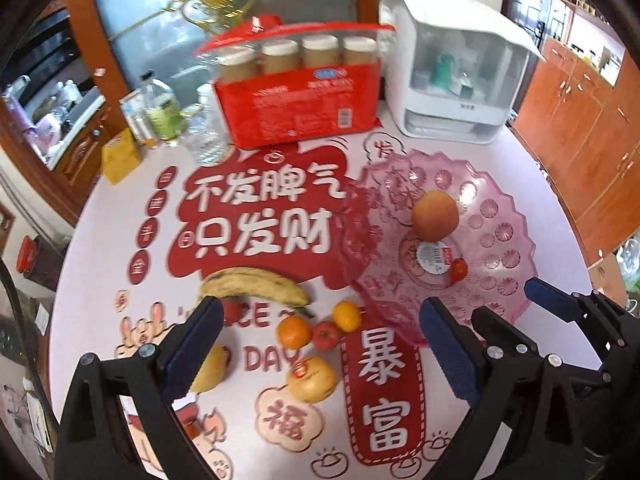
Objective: Organize fruits
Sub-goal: 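Withdraw both tools from the bowl back toward the remaining fruit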
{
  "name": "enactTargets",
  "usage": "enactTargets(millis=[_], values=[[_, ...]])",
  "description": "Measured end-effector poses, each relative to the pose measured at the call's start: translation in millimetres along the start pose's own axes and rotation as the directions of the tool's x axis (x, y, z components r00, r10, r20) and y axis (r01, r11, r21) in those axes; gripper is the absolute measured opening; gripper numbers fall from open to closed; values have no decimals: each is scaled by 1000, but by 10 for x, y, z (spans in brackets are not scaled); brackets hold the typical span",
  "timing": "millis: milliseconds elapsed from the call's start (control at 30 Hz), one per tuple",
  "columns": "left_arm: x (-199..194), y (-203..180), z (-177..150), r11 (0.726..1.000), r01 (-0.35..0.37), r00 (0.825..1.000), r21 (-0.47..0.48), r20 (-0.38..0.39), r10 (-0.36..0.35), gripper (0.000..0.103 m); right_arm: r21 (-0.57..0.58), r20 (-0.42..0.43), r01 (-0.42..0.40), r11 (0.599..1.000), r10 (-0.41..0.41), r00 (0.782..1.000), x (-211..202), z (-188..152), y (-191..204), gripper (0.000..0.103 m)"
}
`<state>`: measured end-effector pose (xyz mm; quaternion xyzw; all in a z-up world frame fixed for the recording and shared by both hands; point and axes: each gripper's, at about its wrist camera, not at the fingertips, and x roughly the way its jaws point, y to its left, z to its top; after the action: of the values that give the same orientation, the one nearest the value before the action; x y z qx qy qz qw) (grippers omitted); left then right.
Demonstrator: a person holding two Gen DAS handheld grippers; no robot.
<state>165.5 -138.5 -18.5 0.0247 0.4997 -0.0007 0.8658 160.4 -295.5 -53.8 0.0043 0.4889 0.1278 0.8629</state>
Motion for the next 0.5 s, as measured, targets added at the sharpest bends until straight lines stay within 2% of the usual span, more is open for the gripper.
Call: enactTargets(millis=[500], values=[[-581,550,-442,992,-79,995,-98,52,84,98,-117,48,-67,991,73,996,-348,-126,599,63]])
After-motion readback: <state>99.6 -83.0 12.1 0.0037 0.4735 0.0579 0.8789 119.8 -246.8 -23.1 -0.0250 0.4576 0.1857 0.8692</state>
